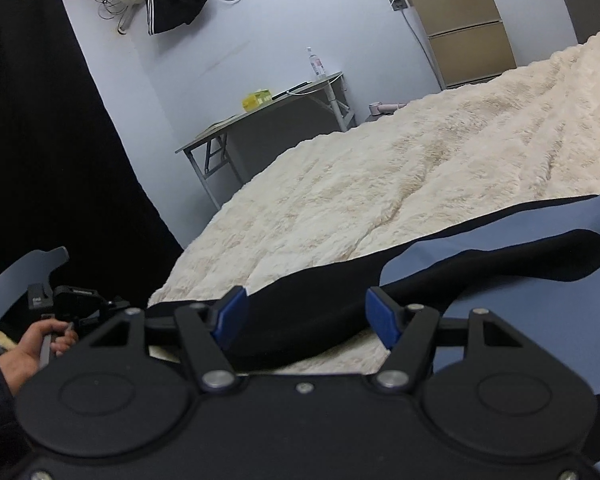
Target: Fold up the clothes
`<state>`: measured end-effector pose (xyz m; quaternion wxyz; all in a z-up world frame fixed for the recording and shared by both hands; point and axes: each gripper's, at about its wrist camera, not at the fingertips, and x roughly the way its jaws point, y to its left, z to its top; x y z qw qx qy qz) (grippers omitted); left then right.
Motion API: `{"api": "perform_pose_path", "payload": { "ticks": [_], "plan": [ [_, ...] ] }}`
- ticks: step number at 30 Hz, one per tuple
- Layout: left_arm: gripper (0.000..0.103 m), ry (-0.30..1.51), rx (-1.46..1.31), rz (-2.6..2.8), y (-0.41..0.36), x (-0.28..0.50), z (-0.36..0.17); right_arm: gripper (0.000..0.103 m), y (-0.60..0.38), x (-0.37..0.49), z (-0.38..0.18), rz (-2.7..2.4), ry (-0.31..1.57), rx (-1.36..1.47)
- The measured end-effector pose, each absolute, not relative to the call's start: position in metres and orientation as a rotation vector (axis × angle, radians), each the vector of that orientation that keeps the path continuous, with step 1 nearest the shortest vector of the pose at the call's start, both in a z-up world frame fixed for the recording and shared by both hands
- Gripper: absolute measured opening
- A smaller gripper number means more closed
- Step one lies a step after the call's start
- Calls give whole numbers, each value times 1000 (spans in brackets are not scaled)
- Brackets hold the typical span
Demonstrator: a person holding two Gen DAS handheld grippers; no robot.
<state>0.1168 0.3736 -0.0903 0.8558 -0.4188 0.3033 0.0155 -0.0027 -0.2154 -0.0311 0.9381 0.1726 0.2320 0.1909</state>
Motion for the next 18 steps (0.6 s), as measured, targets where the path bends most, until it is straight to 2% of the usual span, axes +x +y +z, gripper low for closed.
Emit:
{"api": "perform_pose_path", "payload": {
  "ticks": [2, 6, 9, 11, 12, 14, 15, 17, 18],
  "plan": [
    [2, 612, -853, 3, 372, 127, -74, 64, -214, -3, -31, 398, 474, 347],
    [2, 429, -748, -167, 375, 135, -1, 64, -208, -2, -31, 415, 480, 316],
    [2, 347, -727, -228, 383, 133, 21, 64, -204, -2, -29, 418, 466, 291],
    [4, 360, -684, -220, 395, 135, 14, 65, -203, 1, -29, 413, 469, 290],
    [4, 445, -708, -166, 406, 142, -9, 65, -203, 1, -30, 411, 472, 288],
    [13, 622, -766, -30, 420, 151, -55, 65, -202, 2, -31, 408, 481, 284],
    [13, 705, -785, 42, 426, 155, -75, 65, -201, 2, -32, 407, 484, 279],
    [30, 787, -821, 188, 438, 146, -103, 65, -200, 1, -32, 406, 487, 266],
    [33, 787, -830, 195, 441, 146, -106, 65, -199, 0, -32, 406, 487, 262]
  ]
}}
